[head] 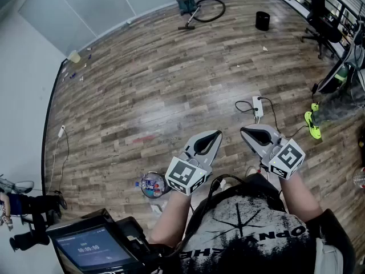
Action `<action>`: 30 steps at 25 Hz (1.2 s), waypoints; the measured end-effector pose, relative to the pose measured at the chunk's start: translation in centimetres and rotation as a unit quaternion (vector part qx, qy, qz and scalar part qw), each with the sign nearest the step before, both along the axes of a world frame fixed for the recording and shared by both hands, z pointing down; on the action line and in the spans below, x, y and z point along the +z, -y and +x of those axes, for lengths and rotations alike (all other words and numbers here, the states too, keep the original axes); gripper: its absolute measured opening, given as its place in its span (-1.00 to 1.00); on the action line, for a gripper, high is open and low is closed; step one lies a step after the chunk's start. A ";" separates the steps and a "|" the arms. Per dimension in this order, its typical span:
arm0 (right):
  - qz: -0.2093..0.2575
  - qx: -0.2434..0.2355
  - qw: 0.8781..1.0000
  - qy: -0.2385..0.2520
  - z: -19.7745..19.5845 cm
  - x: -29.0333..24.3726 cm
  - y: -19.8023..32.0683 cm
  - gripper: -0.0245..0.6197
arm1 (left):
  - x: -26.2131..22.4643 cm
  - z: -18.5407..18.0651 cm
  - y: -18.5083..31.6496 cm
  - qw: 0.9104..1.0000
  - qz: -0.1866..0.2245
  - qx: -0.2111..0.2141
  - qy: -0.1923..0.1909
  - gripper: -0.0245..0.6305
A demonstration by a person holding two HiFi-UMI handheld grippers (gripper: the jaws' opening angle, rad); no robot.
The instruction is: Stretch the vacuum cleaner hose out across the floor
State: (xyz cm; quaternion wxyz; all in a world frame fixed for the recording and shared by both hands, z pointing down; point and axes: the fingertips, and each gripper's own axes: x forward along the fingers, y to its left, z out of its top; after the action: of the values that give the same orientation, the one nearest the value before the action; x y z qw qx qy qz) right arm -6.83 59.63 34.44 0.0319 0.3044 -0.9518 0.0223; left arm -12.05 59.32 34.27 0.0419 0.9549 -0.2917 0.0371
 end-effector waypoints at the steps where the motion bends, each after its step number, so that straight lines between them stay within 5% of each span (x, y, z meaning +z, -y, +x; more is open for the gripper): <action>1: 0.001 0.000 1.000 0.000 -0.2 -0.2 0.1 -0.91 | -0.2 -0.2 0.0 1.000 0.001 0.000 0.000 -0.93; 30: -0.020 0.004 0.999 0.044 2.1 -0.1 0.7 -0.90 | 0.7 1.7 0.5 1.000 -0.012 0.011 0.007 -0.93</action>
State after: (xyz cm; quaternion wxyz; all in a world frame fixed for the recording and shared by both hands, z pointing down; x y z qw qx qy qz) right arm -4.70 58.91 34.37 -0.0038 0.3067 -0.9502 0.0549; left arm -10.34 58.83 35.01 0.0507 0.9573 -0.2806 0.0478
